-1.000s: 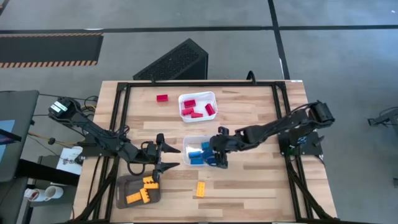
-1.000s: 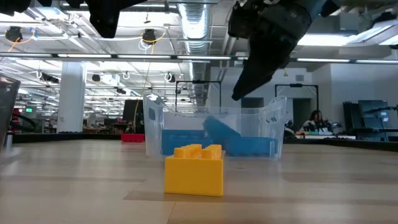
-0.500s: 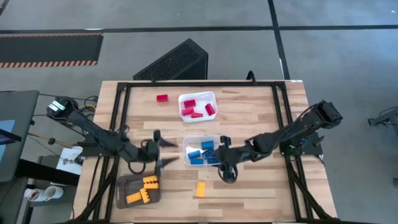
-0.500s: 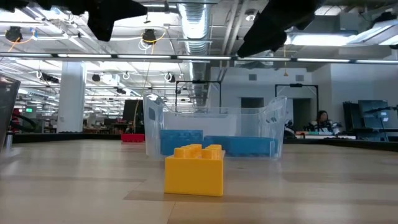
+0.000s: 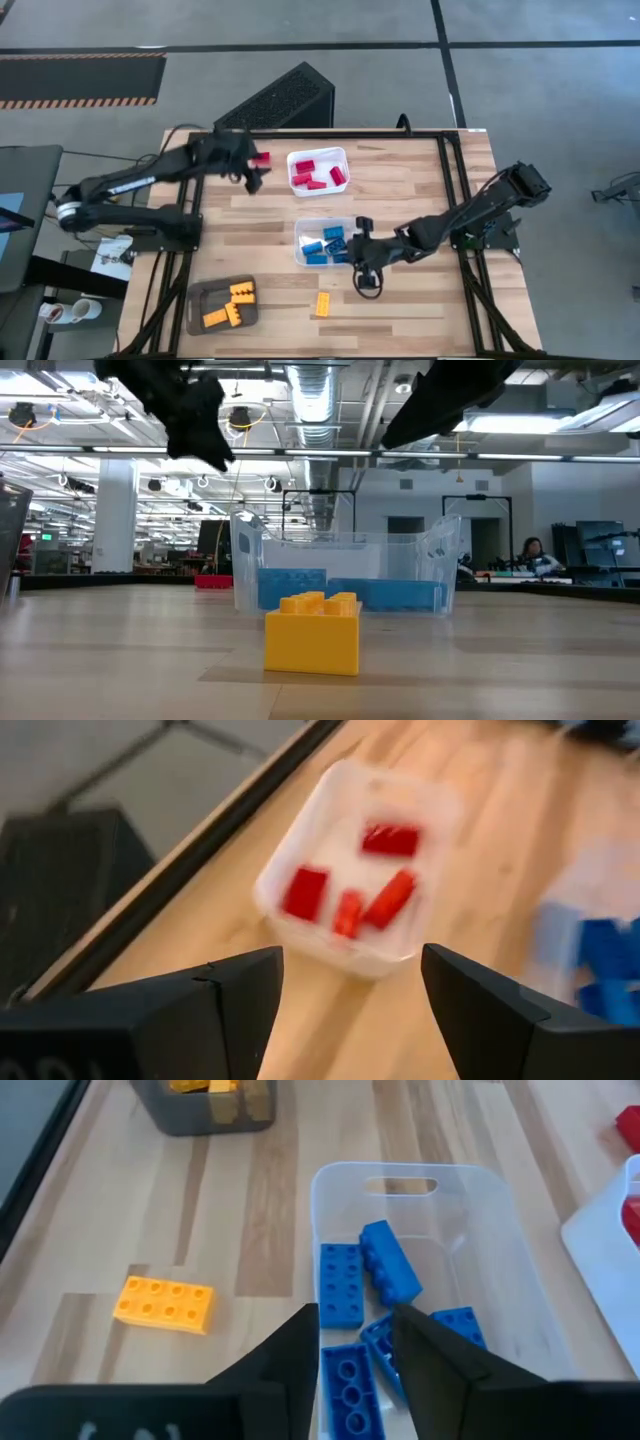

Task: Sort & place blocks by color
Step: Put the red game piece into the white bin

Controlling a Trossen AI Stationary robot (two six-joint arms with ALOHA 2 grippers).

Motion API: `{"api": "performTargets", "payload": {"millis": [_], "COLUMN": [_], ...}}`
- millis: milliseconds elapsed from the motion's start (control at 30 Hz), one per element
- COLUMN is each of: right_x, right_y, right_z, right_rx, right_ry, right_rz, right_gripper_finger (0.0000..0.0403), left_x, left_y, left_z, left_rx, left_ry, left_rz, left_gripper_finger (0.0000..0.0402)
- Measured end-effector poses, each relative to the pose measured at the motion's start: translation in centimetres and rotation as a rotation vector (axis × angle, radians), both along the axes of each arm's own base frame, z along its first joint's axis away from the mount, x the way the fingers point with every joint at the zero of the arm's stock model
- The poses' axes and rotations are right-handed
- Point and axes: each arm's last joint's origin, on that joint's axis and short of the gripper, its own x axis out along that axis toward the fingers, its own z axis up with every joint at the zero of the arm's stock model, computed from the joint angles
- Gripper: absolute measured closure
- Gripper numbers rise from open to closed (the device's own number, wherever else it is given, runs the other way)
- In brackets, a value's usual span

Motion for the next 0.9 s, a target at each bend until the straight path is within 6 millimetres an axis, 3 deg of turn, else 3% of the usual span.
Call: {"api": "performTargets", "payload": {"millis": [267,600,900], "right_x": [0.0,0.0,-0.4], "right_y": [-0.1,0.0,0.8], "right_z": [0.0,0.0,-0.1], "right_rx": [-0.018,-0.031,-0.033], "right_ry": [0.002,-0.003,0.005], "right_rz": [0.011,0.002,0.031], "right_gripper_finger": [0.0275,0.0284,0.0284], "left_x": [0.5,3.9,4.3], "left_y": [7.1,11.9,15.6], "left_z": [-2.7,-8.0,-10.6], "left_rx": [-0.119,-0.165,-0.212], "left_ry": [0.226,0.575,0.728], "left_rz": [0.079,0.011,0.036], "left_gripper_finger": [0.0148,0.0109,0.0097]}}
